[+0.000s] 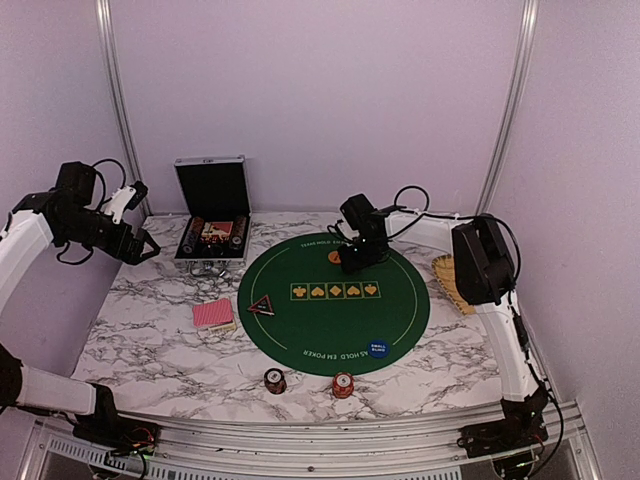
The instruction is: Distribute texas hold em gaming equipment
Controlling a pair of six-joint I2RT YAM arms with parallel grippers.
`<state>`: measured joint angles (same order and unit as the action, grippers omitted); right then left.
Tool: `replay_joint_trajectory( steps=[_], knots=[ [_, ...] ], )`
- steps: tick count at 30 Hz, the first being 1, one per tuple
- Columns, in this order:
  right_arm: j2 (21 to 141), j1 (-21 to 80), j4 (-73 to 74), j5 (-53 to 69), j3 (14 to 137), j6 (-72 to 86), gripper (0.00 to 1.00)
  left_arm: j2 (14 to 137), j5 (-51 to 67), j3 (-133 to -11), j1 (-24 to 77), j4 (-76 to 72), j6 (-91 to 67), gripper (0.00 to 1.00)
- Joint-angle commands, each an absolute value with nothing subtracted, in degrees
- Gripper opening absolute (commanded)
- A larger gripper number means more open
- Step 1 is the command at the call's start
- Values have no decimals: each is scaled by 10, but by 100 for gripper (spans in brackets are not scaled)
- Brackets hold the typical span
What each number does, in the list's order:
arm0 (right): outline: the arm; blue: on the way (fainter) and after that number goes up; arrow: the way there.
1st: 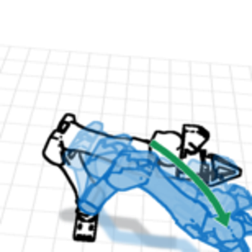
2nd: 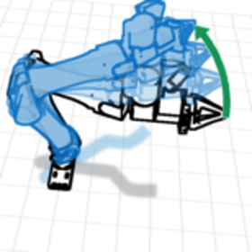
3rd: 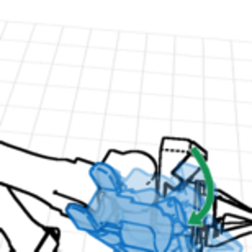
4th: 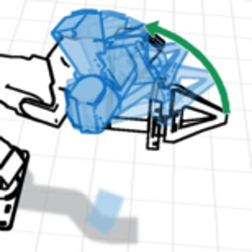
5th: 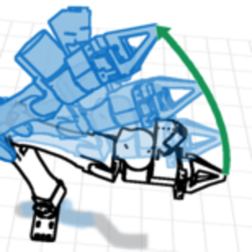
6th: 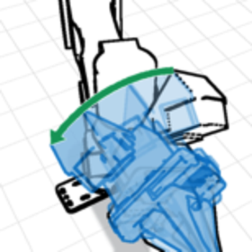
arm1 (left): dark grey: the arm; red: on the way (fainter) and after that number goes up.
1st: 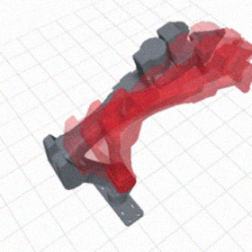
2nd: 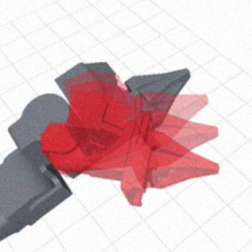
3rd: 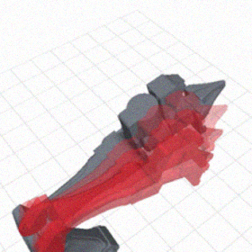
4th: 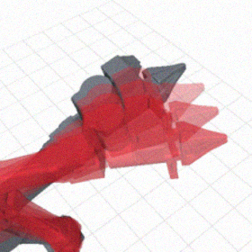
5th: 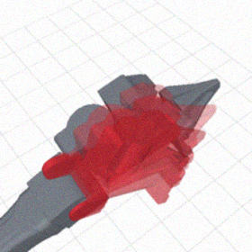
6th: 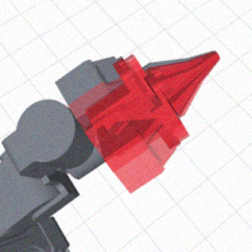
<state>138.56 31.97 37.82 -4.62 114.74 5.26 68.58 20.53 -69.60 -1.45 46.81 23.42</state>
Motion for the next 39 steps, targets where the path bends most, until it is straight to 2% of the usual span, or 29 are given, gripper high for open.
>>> replay_joint_trajectory(
  steps=[1,4,14,22,31,39],
  knots=[
    [1398,317,377,-57,1171,45,35,683,215,-698,-15,487,236,99],
    [1390,317,383,-60,1170,47,49,686,211,-694,-15,487,237,99],
    [1291,326,377,-68,1130,44,65,683,174,-690,-15,488,216,99],
    [1138,428,383,-97,981,44,81,681,175,-706,-16,486,213,99],
    [1004,577,422,-55,797,88,86,688,151,-704,-16,463,216,99],
    [969,640,444,-6,725,115,79,682,162,-697,-15,464,226,99]
  ],
)
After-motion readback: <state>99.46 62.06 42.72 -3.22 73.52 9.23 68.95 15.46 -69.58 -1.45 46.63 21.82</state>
